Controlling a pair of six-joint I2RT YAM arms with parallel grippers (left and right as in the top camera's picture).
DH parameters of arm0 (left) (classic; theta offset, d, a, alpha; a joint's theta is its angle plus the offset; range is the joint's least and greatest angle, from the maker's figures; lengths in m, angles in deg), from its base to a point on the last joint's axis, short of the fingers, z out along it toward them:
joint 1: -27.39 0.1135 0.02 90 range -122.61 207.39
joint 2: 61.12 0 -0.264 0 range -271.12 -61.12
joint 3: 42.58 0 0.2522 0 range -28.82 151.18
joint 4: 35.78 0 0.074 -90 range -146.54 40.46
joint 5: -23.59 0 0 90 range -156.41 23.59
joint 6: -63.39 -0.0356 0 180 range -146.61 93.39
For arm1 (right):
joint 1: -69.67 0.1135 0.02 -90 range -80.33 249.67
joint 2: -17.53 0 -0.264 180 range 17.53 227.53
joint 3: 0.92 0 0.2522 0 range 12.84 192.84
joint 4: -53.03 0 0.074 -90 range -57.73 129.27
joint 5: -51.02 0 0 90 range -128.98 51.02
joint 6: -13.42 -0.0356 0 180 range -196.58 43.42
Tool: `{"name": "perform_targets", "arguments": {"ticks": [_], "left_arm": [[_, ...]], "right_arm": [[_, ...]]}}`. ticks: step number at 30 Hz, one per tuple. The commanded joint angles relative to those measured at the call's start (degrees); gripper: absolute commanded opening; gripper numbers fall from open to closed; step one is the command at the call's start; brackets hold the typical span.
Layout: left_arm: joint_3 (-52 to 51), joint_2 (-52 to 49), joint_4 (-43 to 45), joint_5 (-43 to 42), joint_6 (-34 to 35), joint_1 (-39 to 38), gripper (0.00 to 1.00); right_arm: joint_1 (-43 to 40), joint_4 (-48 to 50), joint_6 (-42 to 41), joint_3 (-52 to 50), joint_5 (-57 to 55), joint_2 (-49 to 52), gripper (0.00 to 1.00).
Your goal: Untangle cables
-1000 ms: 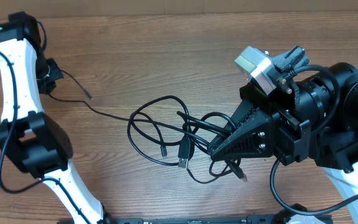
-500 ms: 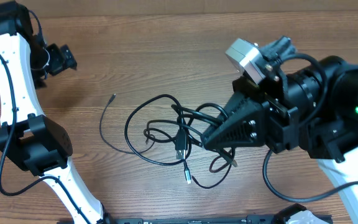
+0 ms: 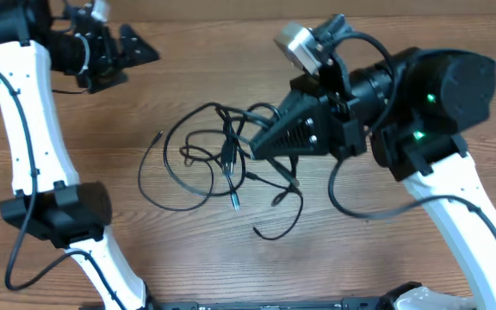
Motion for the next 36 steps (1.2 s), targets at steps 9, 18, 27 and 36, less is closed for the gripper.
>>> {"name": "perform_targets", "arguments": {"ticks": [9, 18, 27, 36], "left_arm": [[1.6, 15.1, 3.0, -5.7, -4.7, -10.8, 1.00], [1.6, 16.8, -0.2, -5.1, -5.1, -12.9, 1.00], [1.5, 14.5, 0.2, 5.8, -5.1, -20.2, 0.82], [1.5, 12.4, 3.6, 15.4, -1.4, -21.0, 0.04]], "right_arm": [[-9.5, 0.8, 0.3, 0.8, 2.2, 3.7, 0.04], [-13.0, 0.8, 0.3, 0.8, 2.2, 3.7, 0.04], [-12.1, 5.4, -5.4, 0.8, 1.8, 3.7, 0.04], [-9.9, 30.6, -27.9, 0.9, 1.7, 3.5, 0.04]]}}
